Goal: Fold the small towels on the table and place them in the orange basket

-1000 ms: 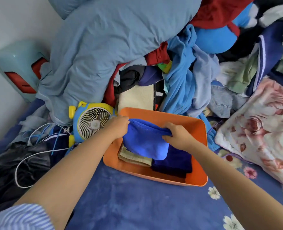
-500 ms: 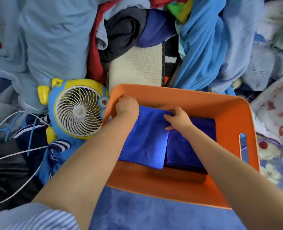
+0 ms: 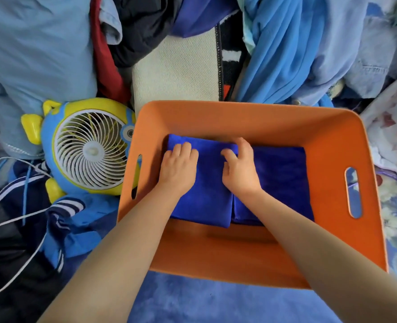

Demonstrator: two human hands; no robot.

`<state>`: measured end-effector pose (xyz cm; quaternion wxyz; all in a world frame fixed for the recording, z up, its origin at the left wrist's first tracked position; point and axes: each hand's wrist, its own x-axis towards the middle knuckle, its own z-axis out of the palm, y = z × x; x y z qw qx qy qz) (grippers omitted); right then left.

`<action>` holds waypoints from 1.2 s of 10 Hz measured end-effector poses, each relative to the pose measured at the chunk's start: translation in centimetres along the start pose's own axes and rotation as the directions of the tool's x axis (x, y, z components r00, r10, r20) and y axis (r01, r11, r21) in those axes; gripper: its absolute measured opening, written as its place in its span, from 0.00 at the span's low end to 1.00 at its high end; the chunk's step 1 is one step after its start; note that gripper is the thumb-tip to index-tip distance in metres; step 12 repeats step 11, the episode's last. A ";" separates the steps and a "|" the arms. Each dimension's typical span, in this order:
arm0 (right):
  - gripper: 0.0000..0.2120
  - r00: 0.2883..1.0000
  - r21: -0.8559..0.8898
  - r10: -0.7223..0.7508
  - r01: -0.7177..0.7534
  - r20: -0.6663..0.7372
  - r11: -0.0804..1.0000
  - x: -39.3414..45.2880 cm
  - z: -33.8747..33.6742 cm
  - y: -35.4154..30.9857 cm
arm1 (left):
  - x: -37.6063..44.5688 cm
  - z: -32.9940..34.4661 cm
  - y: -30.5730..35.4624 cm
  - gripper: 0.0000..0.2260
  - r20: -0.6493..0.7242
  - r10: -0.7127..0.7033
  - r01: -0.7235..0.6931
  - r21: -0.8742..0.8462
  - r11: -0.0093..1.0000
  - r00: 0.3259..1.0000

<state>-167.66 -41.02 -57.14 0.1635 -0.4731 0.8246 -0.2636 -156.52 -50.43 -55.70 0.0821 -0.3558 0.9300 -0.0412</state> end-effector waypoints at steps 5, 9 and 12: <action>0.29 0.804 -0.497 0.120 0.236 0.583 0.835 -0.6 0.8 0.2 | -2.8 0.4 1.2 0.29 0.587 -0.125 0.273 -0.170 0.947 0.800; 0.17 0.849 -0.232 -0.155 0.307 0.506 0.923 -6.8 -12.3 -1.5 | -9.9 -7.8 4.5 0.14 0.375 -0.055 0.189 -0.330 0.925 0.925; 0.14 0.872 -0.065 -0.486 0.483 -0.052 0.873 -9.8 -25.0 -6.5 | -15.9 -10.5 6.0 0.17 0.230 -0.016 0.109 -0.397 0.911 0.973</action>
